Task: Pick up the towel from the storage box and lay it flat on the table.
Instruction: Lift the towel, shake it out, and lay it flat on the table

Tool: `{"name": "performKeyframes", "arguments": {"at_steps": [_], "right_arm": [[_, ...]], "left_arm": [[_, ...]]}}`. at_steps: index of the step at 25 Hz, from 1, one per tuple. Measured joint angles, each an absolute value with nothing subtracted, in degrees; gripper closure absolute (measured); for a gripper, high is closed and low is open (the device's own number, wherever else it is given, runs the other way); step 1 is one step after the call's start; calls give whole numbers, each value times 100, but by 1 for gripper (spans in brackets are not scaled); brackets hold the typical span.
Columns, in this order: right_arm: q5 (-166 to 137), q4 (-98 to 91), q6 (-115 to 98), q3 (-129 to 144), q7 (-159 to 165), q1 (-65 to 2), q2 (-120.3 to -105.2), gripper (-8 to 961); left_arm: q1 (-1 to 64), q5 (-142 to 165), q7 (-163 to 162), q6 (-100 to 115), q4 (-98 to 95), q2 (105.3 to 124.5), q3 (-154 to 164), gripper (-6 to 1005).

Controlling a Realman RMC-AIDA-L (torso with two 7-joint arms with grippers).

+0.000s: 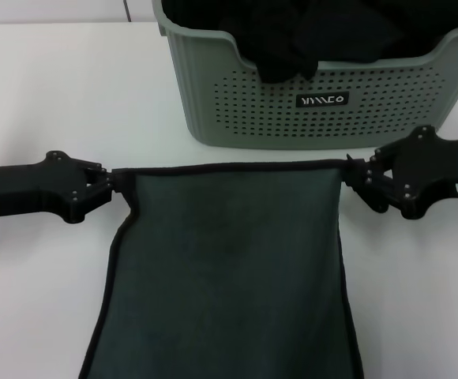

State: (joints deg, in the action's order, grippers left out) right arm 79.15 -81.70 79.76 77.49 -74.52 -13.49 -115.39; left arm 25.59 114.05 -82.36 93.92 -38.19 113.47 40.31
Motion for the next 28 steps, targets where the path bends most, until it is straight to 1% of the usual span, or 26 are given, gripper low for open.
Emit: {"name": "performKeyframes", "arguments": {"at_steps": [10,18,23,28], "right_arm": [[7459,-7865,7691,7736,-7481,-1855,-11573,876],[7350,-7861,7373,7742,-7509,-1949,-11566,874],[7223,-7869,7298,7736,-7487,-2014,-11562,873],[7193,-7889,7225,7734,-7491,-2059,-11574,871]], "left_arm": [[2626,11454,-8230,8887,-3785,11359,4051,972],[2690,11428,-8112,8644,-3774,11372,4015,971],[2780,11428,-8042,8506,-3771,11426,4025,971],[2863,11428,-7988,8400,-3760,11440,4021,971]]}}
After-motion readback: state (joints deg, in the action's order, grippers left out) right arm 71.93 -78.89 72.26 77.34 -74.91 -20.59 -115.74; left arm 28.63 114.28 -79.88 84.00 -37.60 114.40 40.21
